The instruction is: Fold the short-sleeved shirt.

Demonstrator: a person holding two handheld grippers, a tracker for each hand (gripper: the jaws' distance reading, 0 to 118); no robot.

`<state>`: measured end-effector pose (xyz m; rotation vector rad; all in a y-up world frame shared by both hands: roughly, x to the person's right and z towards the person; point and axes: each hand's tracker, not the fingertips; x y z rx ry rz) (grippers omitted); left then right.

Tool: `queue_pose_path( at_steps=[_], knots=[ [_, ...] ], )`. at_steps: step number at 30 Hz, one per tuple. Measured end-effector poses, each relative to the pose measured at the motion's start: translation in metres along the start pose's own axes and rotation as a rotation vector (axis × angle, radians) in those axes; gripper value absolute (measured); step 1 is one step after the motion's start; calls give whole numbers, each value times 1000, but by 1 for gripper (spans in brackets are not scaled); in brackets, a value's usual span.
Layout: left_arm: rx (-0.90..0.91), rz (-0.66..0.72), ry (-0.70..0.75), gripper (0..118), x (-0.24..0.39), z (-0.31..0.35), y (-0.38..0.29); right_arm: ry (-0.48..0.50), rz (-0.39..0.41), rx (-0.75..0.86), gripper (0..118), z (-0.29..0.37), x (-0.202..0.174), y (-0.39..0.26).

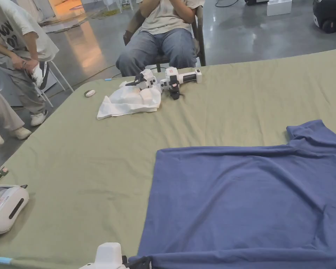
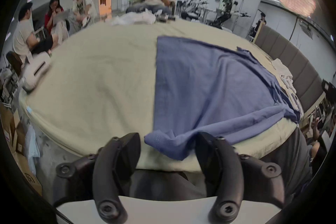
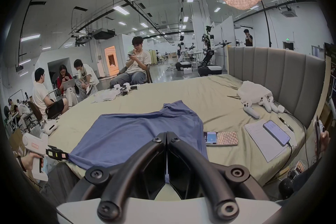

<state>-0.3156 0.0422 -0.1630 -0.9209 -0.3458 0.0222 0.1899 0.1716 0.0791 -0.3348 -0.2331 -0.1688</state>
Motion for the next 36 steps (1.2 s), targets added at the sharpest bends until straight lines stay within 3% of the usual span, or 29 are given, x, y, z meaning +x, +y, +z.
queue_pose_path(
  at_steps=[1, 2, 3, 5, 7, 8, 11, 12, 15, 18, 19, 20, 22, 23, 26, 31, 36],
  knots=[
    [-51, 8, -10, 53, -1, -6, 4, -5, -12, -20, 0, -1, 2, -1],
    [-77, -9, -19, 32, -1, -10, 6, -8, -11, -35, 0, 1, -1, 0],
    [-94, -19, -44, 22, -1, -14, 9, -17, -6, -47, 0, 2, 1, -1],
    [-105, -53, -49, 11, 4, -19, 11, -52, 3, -79, 0, 3, 6, -7],
    [-129, -85, -38, 7, 9, -23, 16, -87, -14, -118, 0, 4, 15, -14],
    [-143, -99, -27, 6, 12, -24, 16, -103, -26, -163, 7, 2, 21, -18],
    [-173, -123, -11, 7, 15, -32, 20, -142, 0, -342, 76, -16, 42, -38],
    [-180, -129, -7, 7, 19, -31, 19, -144, 13, -383, 77, -23, 48, -46],
    [-187, -142, 4, 7, 23, -32, 19, -165, 51, -517, 76, -54, 66, -70],
    [-183, -151, 12, 7, 24, -31, 18, -181, 38, -581, 72, -88, 80, -86],
    [-181, -149, 13, 7, 24, -31, 19, -189, 25, -599, 59, -98, 85, -89],
    [-179, -146, 14, 7, 28, -29, 15, -186, 13, -611, 53, -107, 89, -92],
    [-177, -147, 14, 7, 30, -28, 15, -89, -34, -653, 38, -114, 94, -93],
    [-177, -149, 15, 7, 31, -27, 15, -107, -2, -635, 20, -114, 92, -90],
    [-175, -172, 2, 5, 37, -14, 19, -128, 110, -608, 8, -105, 82, -74],
    [28, -48, -68, 4, 20, 9, 54, -103, 111, -506, 2, -112, 71, -24],
    [78, -68, -58, 4, 25, -13, 127, -90, 132, -440, 2, -183, 66, 21]
  ],
)
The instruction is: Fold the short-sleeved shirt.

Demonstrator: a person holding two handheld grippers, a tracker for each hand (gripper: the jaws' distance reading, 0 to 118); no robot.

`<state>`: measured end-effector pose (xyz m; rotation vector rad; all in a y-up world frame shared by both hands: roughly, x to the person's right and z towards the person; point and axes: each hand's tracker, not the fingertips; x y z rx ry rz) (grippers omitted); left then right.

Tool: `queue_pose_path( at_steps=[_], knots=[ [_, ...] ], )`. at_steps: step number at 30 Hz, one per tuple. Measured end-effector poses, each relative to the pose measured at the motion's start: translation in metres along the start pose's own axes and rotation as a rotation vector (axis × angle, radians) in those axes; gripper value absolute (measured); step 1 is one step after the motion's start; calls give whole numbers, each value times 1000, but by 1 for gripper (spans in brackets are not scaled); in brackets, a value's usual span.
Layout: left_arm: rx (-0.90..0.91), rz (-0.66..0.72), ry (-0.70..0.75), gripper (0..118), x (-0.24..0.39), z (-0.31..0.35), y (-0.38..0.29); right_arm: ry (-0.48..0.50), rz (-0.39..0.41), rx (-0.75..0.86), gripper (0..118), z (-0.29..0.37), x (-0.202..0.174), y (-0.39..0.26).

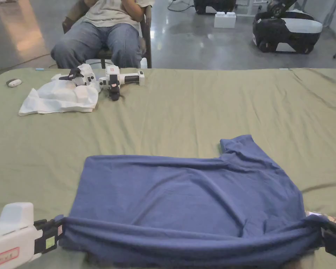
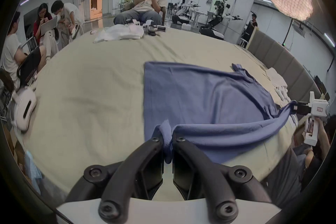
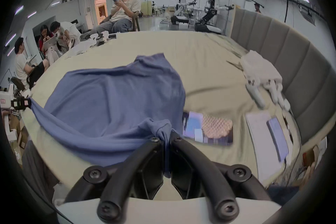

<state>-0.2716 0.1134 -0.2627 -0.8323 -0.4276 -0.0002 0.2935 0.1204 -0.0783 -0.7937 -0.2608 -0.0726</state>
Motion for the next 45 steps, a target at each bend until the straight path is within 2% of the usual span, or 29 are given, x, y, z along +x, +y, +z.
queue_pose_path(
  at_steps=[2, 5, 10, 11, 12, 13, 16, 17, 20, 23, 26, 28, 29, 30, 31, 33, 35, 38, 39, 40, 41, 42, 43, 45],
  knots=[
    [-15, 18, 9, 4, -3, -31, 25, -17, 1, -23, 2, -36, -1, 27],
    [-53, 40, 25, 4, -9, -76, 53, -20, -59, -65, 2, -80, 1, 50],
    [-92, 29, 73, 5, -5, -116, 71, -23, -124, -108, 3, -119, 3, 60],
    [-103, 44, 79, 11, -6, -121, 71, -20, -127, -107, 12, -122, 3, 59],
    [-114, 52, 86, 22, -15, -131, 70, -24, -127, -104, 27, -123, 2, 57],
    [-118, 49, 102, 39, -15, -132, 66, -29, -126, -100, 43, -124, 2, 55],
    [-69, 13, 161, 61, -10, -116, 62, -29, -124, -97, 49, -110, 2, 52],
    [-18, 17, 146, 77, -9, -100, 61, 1, -124, -60, 51, -99, 2, 51],
    [114, 93, 62, 77, -4, -44, 55, 2, -94, 83, 51, -55, -5, 47],
    [282, 51, 51, 77, 7, 14, 42, 51, -97, 206, 51, -10, -11, 37],
    [400, -15, 82, 74, 24, 58, 26, 91, -87, 281, 51, 24, -23, 24],
    [440, -41, 76, 57, 34, 74, 16, 107, -87, 303, 48, 40, -31, 14],
    [450, -51, 72, 38, 37, 82, 10, 122, -88, 314, 37, 47, -35, 9],
    [461, -63, 77, 24, 41, 86, 5, 127, -82, 322, 20, 51, -41, 5],
    [465, -83, 88, 15, 45, 90, -1, 122, -76, 331, 7, 56, -46, -1],
    [463, -104, 90, 3, 50, 90, -8, 115, -64, 332, 5, 61, -54, -8],
    [459, -95, 49, 0, 47, 87, -13, 132, -68, 313, 0, 60, -59, -15],
    [387, -42, 33, 0, 41, 68, -14, 146, -48, 288, 0, 53, -62, -22],
    [371, -26, 34, 3, 38, 60, -15, 148, -46, 283, 0, 51, -63, -23],
    [322, 9, 32, 17, 33, 47, -12, 153, -49, 280, 0, 49, -63, -24],
    [305, 56, 19, 49, 27, 33, -13, 158, -53, 276, 0, 48, -64, -25],
    [310, 82, 6, 69, 21, 22, -15, 160, -57, 272, 0, 48, -64, -25],
    [266, 97, -15, 74, 14, 6, -15, 159, -59, 271, 0, 46, -64, -26],
    [196, 119, -7, 74, 7, -24, -16, 157, -64, 266, 0, 45, -62, -29]
  ],
)
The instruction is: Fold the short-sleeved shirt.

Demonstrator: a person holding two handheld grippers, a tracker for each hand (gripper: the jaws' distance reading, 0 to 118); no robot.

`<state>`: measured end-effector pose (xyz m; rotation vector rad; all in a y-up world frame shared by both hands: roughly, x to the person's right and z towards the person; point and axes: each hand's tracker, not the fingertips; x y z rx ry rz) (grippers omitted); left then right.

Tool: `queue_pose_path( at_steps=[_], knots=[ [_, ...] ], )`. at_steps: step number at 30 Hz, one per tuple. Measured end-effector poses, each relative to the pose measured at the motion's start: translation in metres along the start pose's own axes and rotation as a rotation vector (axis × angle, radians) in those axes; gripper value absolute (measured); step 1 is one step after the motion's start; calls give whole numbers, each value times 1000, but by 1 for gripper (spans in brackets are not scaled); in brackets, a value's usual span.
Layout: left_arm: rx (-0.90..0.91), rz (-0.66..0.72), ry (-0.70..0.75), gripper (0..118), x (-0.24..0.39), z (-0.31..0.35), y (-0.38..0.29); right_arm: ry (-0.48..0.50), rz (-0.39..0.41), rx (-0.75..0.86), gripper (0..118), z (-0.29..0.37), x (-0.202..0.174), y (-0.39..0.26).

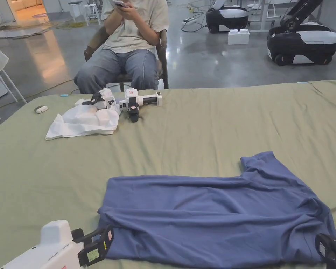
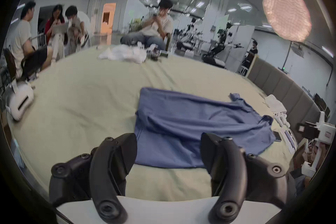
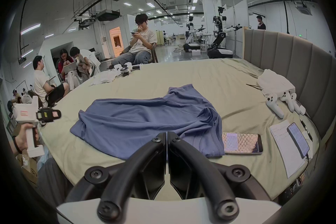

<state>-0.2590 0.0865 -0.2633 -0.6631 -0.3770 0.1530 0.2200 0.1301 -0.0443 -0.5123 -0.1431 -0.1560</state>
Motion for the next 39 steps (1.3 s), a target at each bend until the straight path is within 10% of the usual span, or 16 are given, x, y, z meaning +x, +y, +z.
queue_pose_path(
  at_steps=[5, 12, 15, 18, 19, 25, 29, 39],
  knots=[
    [-155, 7, 134, 71, -16, -73, -18, -23, -32, -33, 0, 5, 11, -11],
    [-218, -37, 116, 7, -7, -93, -23, -87, -102, -86, 0, 6, 36, -29],
    [-247, -46, 143, 5, -4, -101, -22, -98, -166, -114, 2, -10, 45, -34],
    [-260, -63, 145, 5, -3, -101, -21, -114, -216, -161, 62, -41, 54, -38],
    [-262, -67, 145, 5, -4, -101, -22, -118, -218, -179, 64, -55, 57, -40],
    [-267, -63, 144, 5, -4, -101, -20, -231, -188, -237, 60, -112, 61, -45],
    [-258, -72, 140, 5, -6, -100, -22, -221, -220, -267, 12, -126, 60, -51],
    [-182, -11, 76, 0, -15, -54, -8, -253, -166, -244, 4, -101, 54, -41]
  ],
)
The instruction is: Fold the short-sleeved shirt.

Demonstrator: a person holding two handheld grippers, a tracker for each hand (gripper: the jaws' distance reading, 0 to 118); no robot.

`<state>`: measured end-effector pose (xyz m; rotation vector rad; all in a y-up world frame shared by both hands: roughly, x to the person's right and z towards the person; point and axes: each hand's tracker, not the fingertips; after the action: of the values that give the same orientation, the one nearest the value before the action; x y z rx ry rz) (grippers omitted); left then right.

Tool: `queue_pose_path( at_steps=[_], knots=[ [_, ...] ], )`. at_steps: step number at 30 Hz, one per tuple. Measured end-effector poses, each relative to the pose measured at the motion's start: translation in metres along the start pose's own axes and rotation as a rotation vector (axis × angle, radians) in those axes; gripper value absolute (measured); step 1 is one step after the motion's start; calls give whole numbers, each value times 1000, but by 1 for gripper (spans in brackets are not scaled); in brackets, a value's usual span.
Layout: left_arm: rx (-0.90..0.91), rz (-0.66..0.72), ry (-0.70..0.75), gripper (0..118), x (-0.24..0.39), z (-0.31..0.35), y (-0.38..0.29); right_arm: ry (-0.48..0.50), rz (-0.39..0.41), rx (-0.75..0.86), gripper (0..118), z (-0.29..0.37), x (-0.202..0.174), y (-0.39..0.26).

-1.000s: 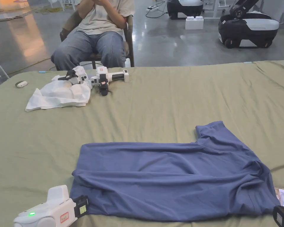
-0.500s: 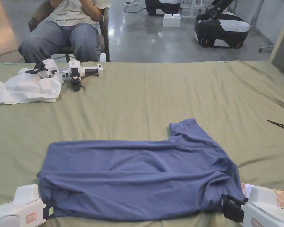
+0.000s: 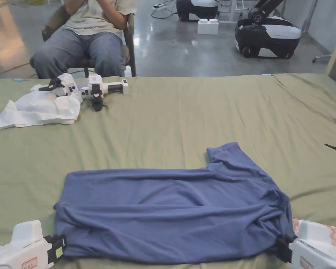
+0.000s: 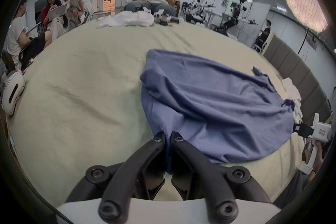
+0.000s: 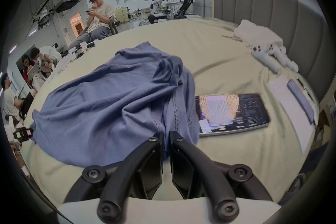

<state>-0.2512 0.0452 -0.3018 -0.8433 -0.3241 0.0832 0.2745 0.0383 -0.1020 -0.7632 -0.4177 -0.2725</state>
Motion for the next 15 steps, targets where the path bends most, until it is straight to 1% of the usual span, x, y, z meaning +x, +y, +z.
queue_pose_path(
  at_steps=[1, 4, 5, 8, 10, 12, 13, 14, 15],
  knots=[
    [25, 3, -2, 0, -3, 14, -2, -4, 8, 2, 4, 9, 1, 0],
    [23, 64, -40, 0, -12, 53, -12, 13, -3, 1, 4, 36, 7, -8],
    [20, 64, -32, 0, -14, 67, -20, 12, -1, -4, 4, 47, 8, -13],
    [-23, -2, 7, 0, -18, 97, -51, -3, 21, -34, 4, 74, 14, -33],
    [-43, 15, -14, 0, -22, 112, -68, 14, -10, -59, 4, 92, 19, -48],
    [-46, 7, -13, 0, -24, 119, -82, 15, -2, -81, 4, 103, 21, -60],
    [-45, -13, -11, 1, -25, 120, -88, 14, 16, -99, 4, 108, 20, -66],
    [-53, -26, -4, 12, -25, 118, -91, 13, 32, -107, 7, 111, 19, -70],
    [-61, -28, 1, 34, -26, 116, -92, 21, 49, -117, 18, 111, 18, -74]
  ],
)
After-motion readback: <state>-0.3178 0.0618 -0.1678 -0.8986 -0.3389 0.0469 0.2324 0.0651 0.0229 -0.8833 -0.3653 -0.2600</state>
